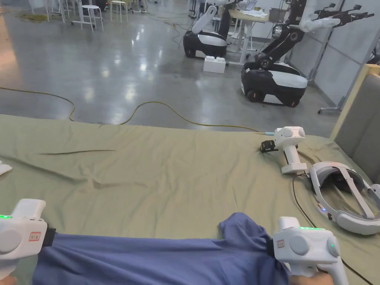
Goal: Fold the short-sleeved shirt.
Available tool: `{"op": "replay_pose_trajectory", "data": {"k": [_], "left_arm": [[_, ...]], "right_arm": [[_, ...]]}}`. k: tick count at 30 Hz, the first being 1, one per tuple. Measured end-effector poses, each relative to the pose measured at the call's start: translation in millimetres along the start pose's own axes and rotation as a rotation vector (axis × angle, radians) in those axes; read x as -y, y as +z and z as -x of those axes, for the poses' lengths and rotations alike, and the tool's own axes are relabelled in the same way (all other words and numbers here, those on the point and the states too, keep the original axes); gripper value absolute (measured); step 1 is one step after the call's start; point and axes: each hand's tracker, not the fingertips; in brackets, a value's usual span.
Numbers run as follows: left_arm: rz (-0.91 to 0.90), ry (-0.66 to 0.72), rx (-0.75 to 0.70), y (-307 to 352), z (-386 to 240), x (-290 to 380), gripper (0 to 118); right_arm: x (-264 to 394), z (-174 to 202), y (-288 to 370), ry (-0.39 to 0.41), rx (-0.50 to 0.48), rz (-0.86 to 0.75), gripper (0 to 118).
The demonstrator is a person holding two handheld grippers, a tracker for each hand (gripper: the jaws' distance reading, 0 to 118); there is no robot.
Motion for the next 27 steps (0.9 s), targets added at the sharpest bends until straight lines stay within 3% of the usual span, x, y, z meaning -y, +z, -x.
{"op": "replay_pose_trajectory", "data": {"k": [12, 21, 27], "left_arm": [[-0.232, 0.032, 0.035, 116.1, 4.5, -21.5, 7], [-0.453, 0.067, 0.021, 251.4, 26.3, -51.5, 7], [-0.528, 0.070, -0.011, 304.7, 43.9, -85.1, 7]], "right_arm": [[-22.5, -9.1, 181.8, 0.052, -0.017, -0.392, 1], [-45.0, 8.5, 330.9, 0.078, -0.019, -0.690, 1], [-79.0, 24.2, 389.4, 0.110, -0.011, -0.793, 1]]}}
